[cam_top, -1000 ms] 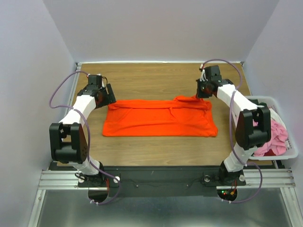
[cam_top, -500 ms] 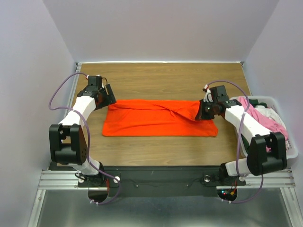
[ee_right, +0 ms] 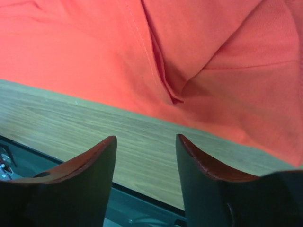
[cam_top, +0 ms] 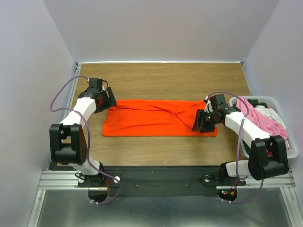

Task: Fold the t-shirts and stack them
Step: Fold the tshirt

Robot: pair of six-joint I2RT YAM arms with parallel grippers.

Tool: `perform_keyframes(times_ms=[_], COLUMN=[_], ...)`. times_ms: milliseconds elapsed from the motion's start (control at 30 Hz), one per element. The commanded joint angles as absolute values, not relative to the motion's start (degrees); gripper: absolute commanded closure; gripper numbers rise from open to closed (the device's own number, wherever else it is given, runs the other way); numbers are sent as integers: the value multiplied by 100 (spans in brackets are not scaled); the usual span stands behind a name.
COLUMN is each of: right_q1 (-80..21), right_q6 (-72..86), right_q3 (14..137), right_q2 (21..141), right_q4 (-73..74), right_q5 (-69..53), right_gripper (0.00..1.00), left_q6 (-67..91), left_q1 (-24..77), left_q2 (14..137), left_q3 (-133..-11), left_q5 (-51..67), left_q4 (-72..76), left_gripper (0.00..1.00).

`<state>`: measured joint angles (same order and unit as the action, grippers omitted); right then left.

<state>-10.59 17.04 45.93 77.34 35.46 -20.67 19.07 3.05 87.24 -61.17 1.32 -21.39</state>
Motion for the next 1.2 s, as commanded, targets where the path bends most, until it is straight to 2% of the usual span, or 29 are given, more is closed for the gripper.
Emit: perform_keyframes(times_ms=[0,167,500,833,1167], right_q1=[-1107,-1212,-1564,-1644,-1942], right_q6=[1592,1336,343,97,-140], right_q3=[4974,6078,7794,7919,7858], right_q2=[7287,7742,10043,10889,11101], right_q4=[3744,3683,3428,2962,2751], right_q5=[-1952,-1863,-1837,-2127,-2364], right_gripper=[39,36,36,35,35], left_q6=[2030,2109,2066,1969,1951], left_q1=[325,334,325,334,334], left_q2=[8499,8560,8534,8561,8605], left_q3=[-6056,-6161,-6188,-6108,-6100], left_q5=[53,-121,-79,-88,-62], left_q4=[-2039,-1969,-1986,-1969,-1934], left_gripper=[15,15,15,16,16])
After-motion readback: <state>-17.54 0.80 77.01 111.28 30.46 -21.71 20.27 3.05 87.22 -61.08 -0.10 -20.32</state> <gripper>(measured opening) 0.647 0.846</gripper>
